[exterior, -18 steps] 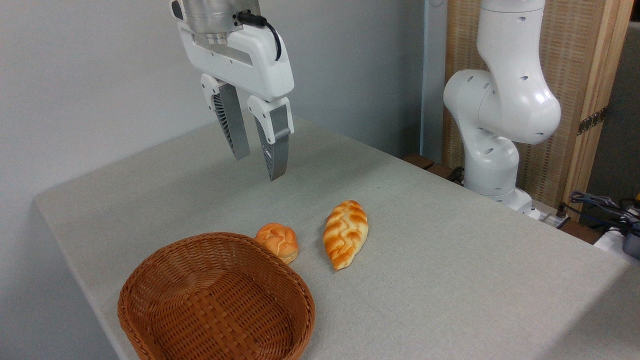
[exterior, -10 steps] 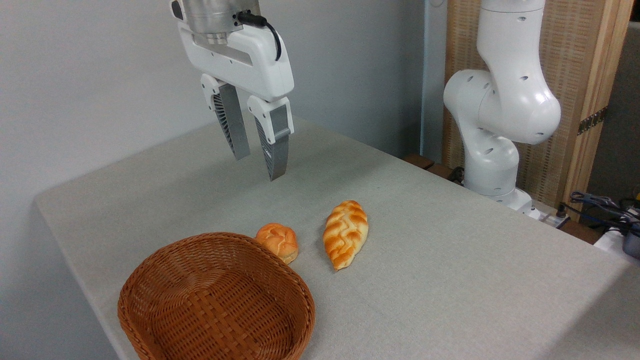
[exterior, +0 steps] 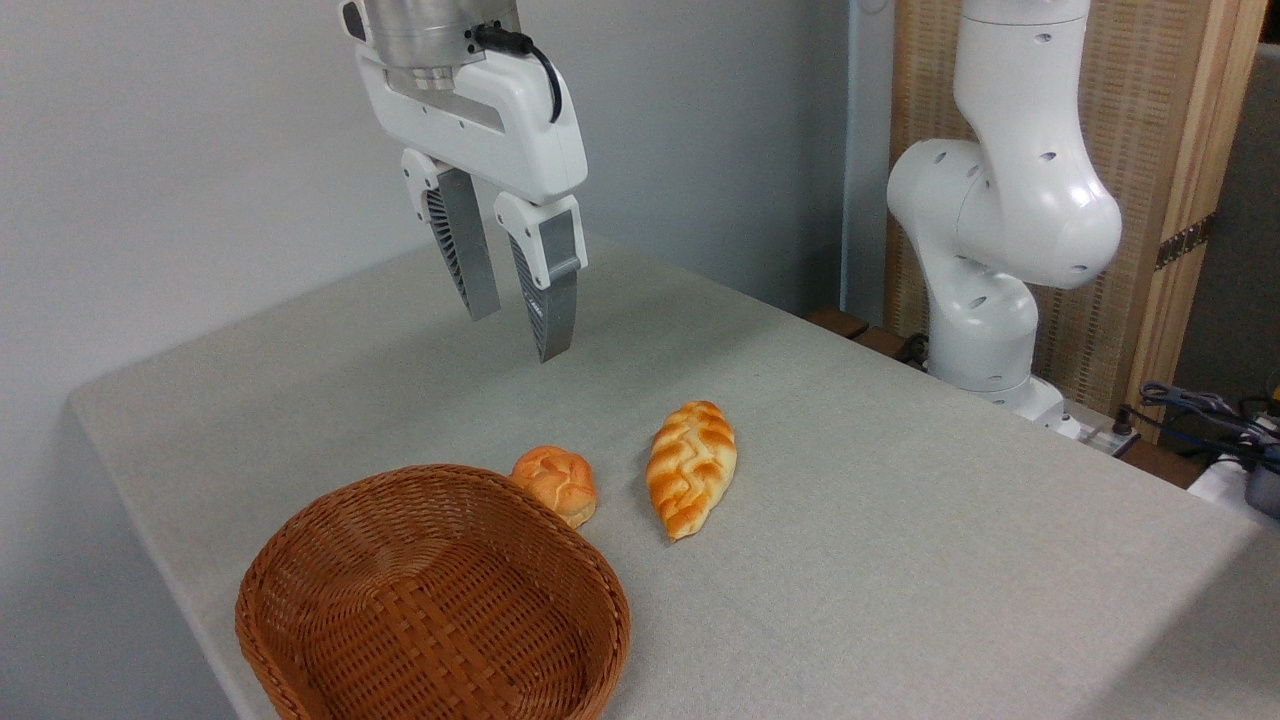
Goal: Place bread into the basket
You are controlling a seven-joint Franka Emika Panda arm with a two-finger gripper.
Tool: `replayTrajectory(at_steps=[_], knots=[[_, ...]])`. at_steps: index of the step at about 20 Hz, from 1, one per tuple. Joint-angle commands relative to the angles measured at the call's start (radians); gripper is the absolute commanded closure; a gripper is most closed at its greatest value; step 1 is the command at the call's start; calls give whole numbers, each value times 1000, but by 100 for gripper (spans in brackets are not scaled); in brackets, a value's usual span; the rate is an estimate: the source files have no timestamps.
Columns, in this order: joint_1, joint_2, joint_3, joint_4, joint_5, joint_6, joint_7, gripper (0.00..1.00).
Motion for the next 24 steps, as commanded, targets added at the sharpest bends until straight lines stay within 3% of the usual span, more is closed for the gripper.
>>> replayTrajectory(at_steps=[1, 6, 12, 18, 24], knots=[[2, 8, 5, 20, -27, -13, 10, 0], [2, -20, 2, -35, -47, 13, 10, 0], [-4, -224, -10, -396, -52, 272, 13, 0], [2, -230, -96, -592, -50, 490, 17, 0], [3, -175, -105, -608, -40, 567, 18, 0]])
